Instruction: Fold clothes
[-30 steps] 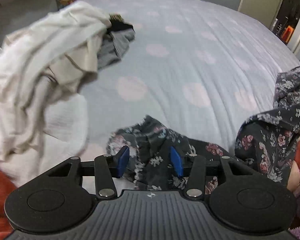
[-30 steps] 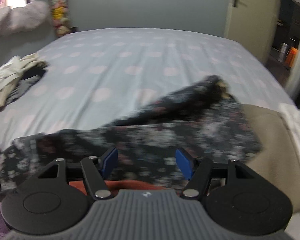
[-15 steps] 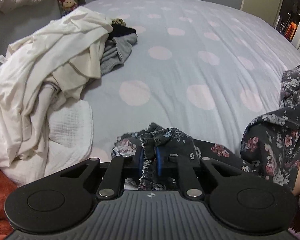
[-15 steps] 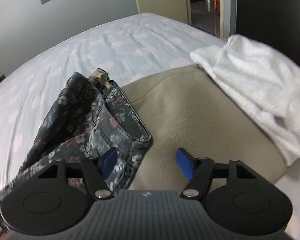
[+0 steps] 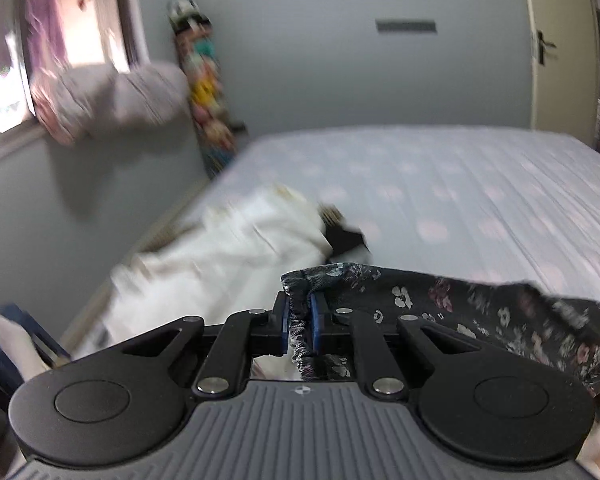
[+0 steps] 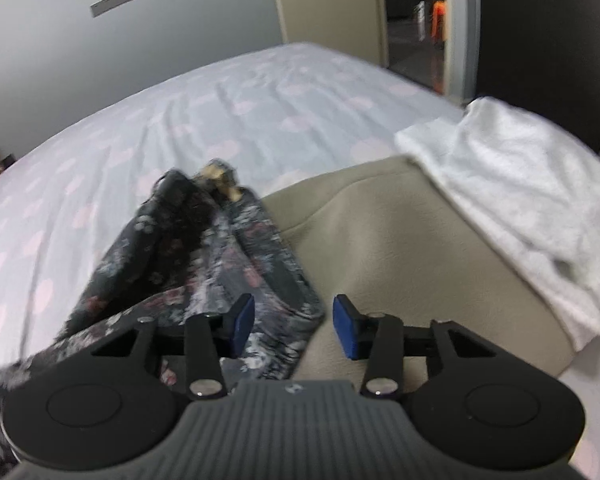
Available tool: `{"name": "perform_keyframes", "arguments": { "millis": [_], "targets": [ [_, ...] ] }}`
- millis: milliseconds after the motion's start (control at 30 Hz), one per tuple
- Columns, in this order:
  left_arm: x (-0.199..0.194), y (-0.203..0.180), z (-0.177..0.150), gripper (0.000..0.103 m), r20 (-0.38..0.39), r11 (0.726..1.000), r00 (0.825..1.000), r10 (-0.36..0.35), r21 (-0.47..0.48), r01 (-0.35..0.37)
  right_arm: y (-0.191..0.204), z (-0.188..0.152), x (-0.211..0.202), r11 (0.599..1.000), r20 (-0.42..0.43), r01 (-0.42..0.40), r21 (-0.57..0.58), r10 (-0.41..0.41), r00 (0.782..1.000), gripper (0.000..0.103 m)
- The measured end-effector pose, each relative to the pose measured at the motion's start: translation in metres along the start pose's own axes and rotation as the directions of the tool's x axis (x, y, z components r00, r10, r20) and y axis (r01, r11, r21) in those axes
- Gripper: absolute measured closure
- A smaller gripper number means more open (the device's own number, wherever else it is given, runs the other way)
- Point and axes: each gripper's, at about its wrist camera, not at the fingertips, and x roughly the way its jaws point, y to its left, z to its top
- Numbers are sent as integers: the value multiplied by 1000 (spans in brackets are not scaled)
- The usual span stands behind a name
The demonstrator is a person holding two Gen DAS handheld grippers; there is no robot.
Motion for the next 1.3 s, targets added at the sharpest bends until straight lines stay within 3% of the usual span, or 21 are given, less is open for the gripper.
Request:
{"name": "perform_keyframes", "arguments": {
  "millis": [167, 333, 400, 567, 667, 800, 933, 1000, 1100, 1200, 1300],
  "targets": [
    [-3, 9, 18, 94, 59, 999, 997, 41, -10, -41, 5, -3, 24, 1000, -73, -15, 27, 17, 997, 47],
    [-4, 13, 20, 94, 75, 998, 996, 57, -36, -54, 5, -3, 38, 998, -101, -1, 61, 7, 995, 47],
    [-5, 15, 18, 94, 76, 998, 996, 56, -47, -53, 4, -3, 35, 998, -101, 1, 69, 6, 995, 51],
    [-20, 27, 12, 95, 86, 992, 996, -39, -119, 49, -2, -4, 32, 997, -110, 11, 72, -3, 994, 65],
    [-35, 32, 4, 95, 68, 991, 995, -70, -106, 77, -2, -4, 29, 996, -90, 23, 82, -16, 996, 66],
    [-55, 39, -7, 95, 18, 993, 997, -80, -84, 81, 27, -3, 16, 996, 3, 81, -34, -81, 997, 64],
    [-59, 37, -19, 95, -26, 997, 998, -56, -55, 55, 74, -5, -3, 989, 30, -73, -127, 77, 997, 55],
    [-53, 37, -24, 95, -44, 997, 998, -45, -60, 43, 105, -9, -11, 966, 4, -174, -193, 179, 984, 55],
    [-45, 39, -28, 95, -55, 996, 997, -45, -79, 40, 156, -25, -17, 889, -99, -308, -338, 292, 951, 55],
    [-45, 41, -27, 95, -39, 995, 998, -47, -88, 43, 199, -48, -12, 787, -244, -389, -479, 306, 920, 54],
    [-49, 42, -22, 95, -16, 995, 998, -54, -86, 53, 229, -78, -2, 684, -344, -416, -599, 249, 905, 49]
  ]
}}
